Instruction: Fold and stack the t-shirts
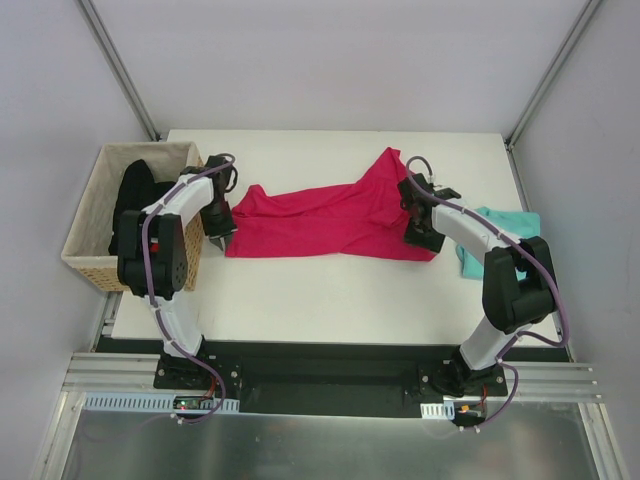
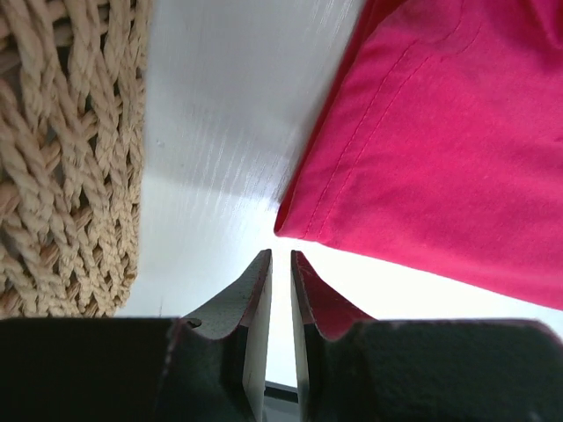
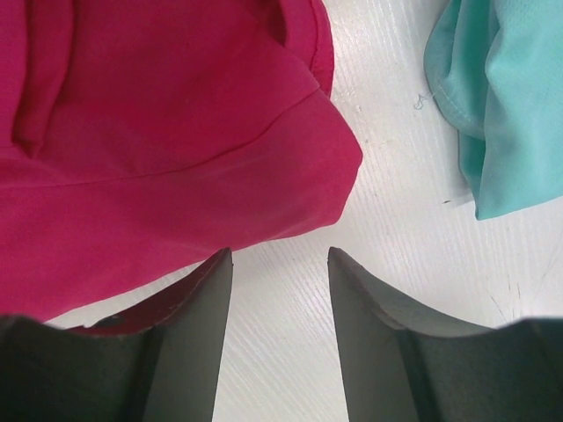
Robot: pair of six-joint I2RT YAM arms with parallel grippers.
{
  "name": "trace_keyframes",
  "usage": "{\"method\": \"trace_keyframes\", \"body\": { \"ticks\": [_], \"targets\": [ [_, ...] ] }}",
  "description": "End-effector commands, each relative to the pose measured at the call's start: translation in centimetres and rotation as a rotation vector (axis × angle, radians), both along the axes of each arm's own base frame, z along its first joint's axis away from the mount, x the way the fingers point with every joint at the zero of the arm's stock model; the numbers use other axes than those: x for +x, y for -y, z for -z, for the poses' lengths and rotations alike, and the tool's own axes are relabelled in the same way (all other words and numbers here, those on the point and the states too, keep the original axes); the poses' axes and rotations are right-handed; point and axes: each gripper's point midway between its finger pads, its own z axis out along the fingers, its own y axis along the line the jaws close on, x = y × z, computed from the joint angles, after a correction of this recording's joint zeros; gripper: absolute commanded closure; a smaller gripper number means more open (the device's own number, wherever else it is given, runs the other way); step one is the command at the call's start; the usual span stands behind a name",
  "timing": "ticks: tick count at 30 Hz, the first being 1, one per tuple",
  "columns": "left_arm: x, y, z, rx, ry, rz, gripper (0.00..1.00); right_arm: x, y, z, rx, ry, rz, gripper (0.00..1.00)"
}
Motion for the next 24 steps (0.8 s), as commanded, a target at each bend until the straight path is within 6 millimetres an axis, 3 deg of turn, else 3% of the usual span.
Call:
{"method": "trace_keyframes", "body": {
  "ticks": [1, 14, 18, 24],
  "targets": [
    [-1.3, 0.0, -1.3, 0.005, 0.014, -0.016, 0.86, 0.2, -0.6, -1.0, 0.025, 0.028, -0.024, 0.49],
    [-1.9, -0.3, -1.4, 0.017, 0.018, -0.036, 0.86, -0.5, -0.8, -1.0, 0.044, 0.034, -0.038, 0.49],
    [-1.9, -0.1, -1.3, 0.010, 0.016, -0.039, 0.85, -0.8, -0.6, -1.4, 0.044, 0.051, -0.044, 0.36],
    [-1.8, -0.1, -1.2, 0.010, 0.024, -0.031, 0.80, -0.9, -0.7, -1.5, 0.061, 0.065, -0.044, 0.33]
  ]
}}
